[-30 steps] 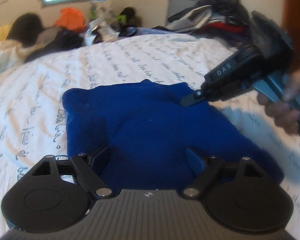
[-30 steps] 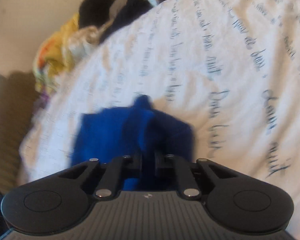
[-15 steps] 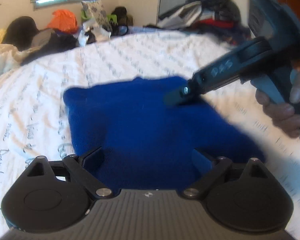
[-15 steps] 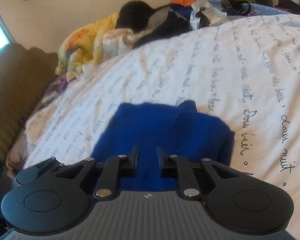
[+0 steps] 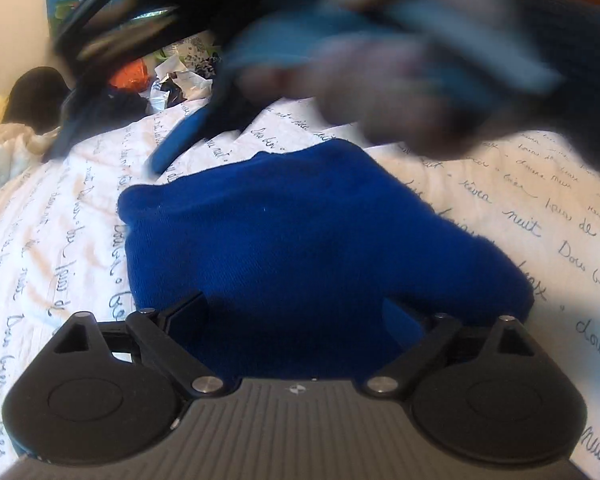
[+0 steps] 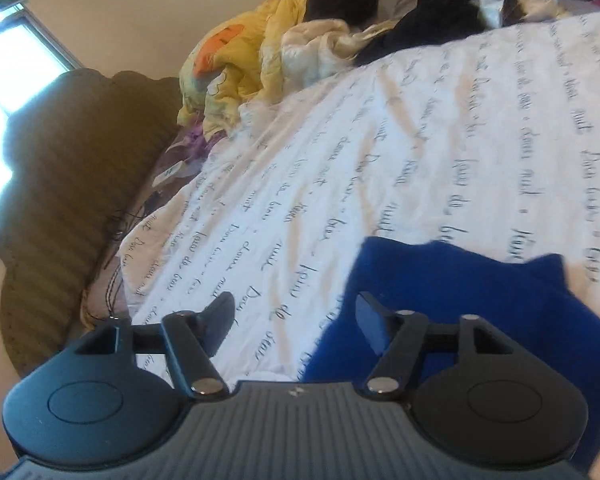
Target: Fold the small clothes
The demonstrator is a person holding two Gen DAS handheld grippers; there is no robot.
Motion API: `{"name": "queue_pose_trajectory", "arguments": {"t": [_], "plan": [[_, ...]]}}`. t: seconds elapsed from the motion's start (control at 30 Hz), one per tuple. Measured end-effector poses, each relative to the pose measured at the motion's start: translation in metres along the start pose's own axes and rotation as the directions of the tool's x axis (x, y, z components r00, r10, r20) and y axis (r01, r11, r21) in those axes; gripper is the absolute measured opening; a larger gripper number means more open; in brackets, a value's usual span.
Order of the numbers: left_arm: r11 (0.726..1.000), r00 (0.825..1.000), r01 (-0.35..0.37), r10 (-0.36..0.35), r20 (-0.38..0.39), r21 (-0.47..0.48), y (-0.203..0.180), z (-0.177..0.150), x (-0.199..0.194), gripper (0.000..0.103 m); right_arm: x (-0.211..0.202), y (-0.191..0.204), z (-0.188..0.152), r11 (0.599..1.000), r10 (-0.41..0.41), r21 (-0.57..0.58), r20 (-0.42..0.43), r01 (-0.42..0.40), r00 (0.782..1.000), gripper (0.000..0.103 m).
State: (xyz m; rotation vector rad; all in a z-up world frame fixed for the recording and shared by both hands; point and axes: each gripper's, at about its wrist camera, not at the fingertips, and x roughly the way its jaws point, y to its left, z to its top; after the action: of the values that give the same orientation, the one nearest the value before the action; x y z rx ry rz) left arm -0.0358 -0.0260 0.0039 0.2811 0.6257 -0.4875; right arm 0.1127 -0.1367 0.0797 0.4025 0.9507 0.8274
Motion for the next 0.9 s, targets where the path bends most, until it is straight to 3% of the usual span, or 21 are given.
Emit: {"name": "queue_pose_trajectory", "arguments": {"t": [0.07,0.1,0.13,0.2,0.3,0.37,0.47,0.57,0.63,0.67,0.73,0.83,0.9], "plan": [[1.0,1.0,-0.006,0.006,0.003,0.0,-0.004,-0.004,-0.001,0.094,0.043,-0.01,0.011,0.998,0.008,0.06,-0.079,-0.004,0.997,0.068],[1.0,1.0,-0.01,0.01,0.006,0.008,-0.005,-0.005,-0.001,0.094,0.061,-0.016,0.013,0.997,-0.018,0.07,-0.107,0.025,0.994,0.068],[1.0,1.0,-0.013,0.013,0.008,0.012,-0.006,-0.006,-0.001,0.094,0.077,-0.025,0.013,0.993,-0.078,0.073,-0.129,0.088,0.988,0.061],[1.0,1.0,-0.011,0.011,0.017,0.007,-0.006,-0.005,0.0,0.094,0.084,-0.041,0.013,0.993,-0.02,0.118,-0.075,0.029,0.997,0.059],[1.0,1.0,-0.002,0.002,0.025,0.0,-0.001,-0.003,-0.004,0.093,0.079,-0.04,0.014,0.988,-0.047,0.143,-0.056,0.055,0.997,0.059],[0.999,0.999,0.011,-0.009,0.042,-0.038,0.006,-0.001,-0.017,0.092,0.054,-0.025,0.006,0.992,-0.077,0.101,-0.03,0.079,0.997,0.064],[0.991,0.996,0.065,-0.057,0.069,-0.12,0.02,0.003,-0.029,0.094,-0.014,-0.02,-0.022,0.998,0.009,0.054,0.067,-0.013,0.998,0.073],[0.983,0.995,0.102,-0.1,0.024,-0.153,0.023,0.007,-0.017,0.094,-0.061,-0.043,-0.053,0.993,-0.042,0.115,0.102,0.03,0.994,0.076],[0.985,0.995,0.099,-0.1,-0.001,-0.143,0.02,0.003,-0.004,0.096,-0.071,-0.07,-0.073,0.974,-0.146,0.187,0.075,0.13,0.986,0.074],[0.989,0.996,0.093,-0.092,0.011,-0.118,0.016,0.002,-0.002,0.099,-0.075,-0.084,-0.085,0.974,-0.14,0.193,0.098,0.119,0.985,0.073],[0.992,0.998,0.064,-0.065,-0.001,-0.112,0.012,0.007,-0.008,0.093,-0.089,-0.091,-0.1,0.98,-0.104,0.186,0.151,0.075,0.983,0.072],[0.958,0.993,0.114,-0.099,0.068,-0.262,0.033,0.008,-0.041,0.095,-0.115,-0.066,-0.11,0.967,-0.205,0.181,0.146,0.178,0.968,0.077],[0.915,0.99,0.134,-0.105,0.095,-0.381,0.054,-0.001,-0.06,0.099,-0.137,-0.06,-0.127,0.975,-0.155,0.184,0.164,0.124,0.974,0.08]]}}
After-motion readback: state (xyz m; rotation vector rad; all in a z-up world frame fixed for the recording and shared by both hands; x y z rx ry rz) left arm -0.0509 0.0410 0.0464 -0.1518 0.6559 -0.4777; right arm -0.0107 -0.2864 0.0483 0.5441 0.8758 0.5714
